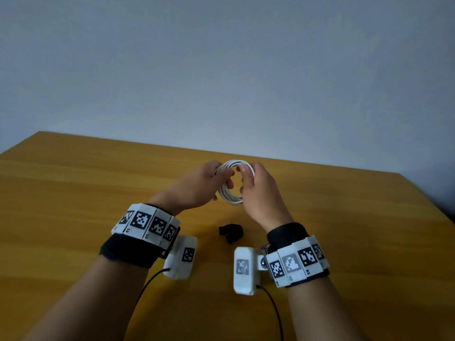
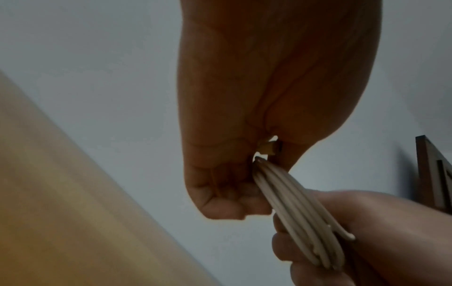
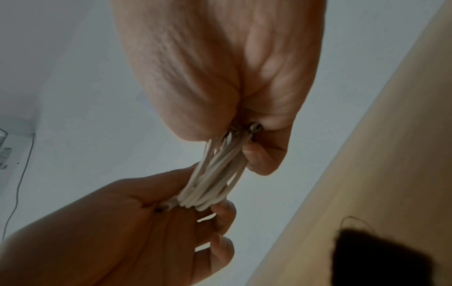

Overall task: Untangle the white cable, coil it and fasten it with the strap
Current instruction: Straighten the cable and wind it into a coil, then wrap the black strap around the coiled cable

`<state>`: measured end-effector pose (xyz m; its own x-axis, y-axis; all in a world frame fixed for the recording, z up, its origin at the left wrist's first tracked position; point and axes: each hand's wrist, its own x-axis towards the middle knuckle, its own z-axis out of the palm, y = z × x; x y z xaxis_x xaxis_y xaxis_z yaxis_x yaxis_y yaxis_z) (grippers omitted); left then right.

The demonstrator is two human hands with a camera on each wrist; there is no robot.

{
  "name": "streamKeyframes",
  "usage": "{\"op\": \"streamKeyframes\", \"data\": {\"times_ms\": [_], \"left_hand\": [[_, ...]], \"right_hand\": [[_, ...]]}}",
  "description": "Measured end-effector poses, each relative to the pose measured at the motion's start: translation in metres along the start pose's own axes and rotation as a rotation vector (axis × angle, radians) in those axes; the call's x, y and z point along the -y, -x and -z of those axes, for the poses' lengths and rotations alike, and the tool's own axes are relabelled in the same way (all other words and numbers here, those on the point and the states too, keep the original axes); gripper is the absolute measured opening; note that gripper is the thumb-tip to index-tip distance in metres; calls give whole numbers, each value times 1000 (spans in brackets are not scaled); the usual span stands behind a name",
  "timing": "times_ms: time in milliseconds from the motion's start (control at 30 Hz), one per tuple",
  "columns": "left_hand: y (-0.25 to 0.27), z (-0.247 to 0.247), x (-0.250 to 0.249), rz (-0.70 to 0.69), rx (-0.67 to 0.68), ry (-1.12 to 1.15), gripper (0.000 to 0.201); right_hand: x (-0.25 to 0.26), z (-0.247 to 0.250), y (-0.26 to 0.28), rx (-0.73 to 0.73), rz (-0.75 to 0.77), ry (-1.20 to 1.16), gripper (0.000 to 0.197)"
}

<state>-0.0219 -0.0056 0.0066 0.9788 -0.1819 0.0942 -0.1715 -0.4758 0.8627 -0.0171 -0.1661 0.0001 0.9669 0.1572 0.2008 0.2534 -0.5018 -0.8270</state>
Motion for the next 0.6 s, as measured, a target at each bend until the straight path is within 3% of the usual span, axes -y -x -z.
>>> {"op": "streamKeyframes", "data": {"times_ms": [300,533,600], "left_hand": [[2,11,-9,-13,-75,-153,32],[4,20,-7,-6,-74,-175,30],[5,23,-6,16,-86,-178,30]], "right_hand": [[5,6,-5,131,51,-57,33],[2,20,-5,215,-93,-296,91],[2,23,-5,234,-148,-306,98]]}}
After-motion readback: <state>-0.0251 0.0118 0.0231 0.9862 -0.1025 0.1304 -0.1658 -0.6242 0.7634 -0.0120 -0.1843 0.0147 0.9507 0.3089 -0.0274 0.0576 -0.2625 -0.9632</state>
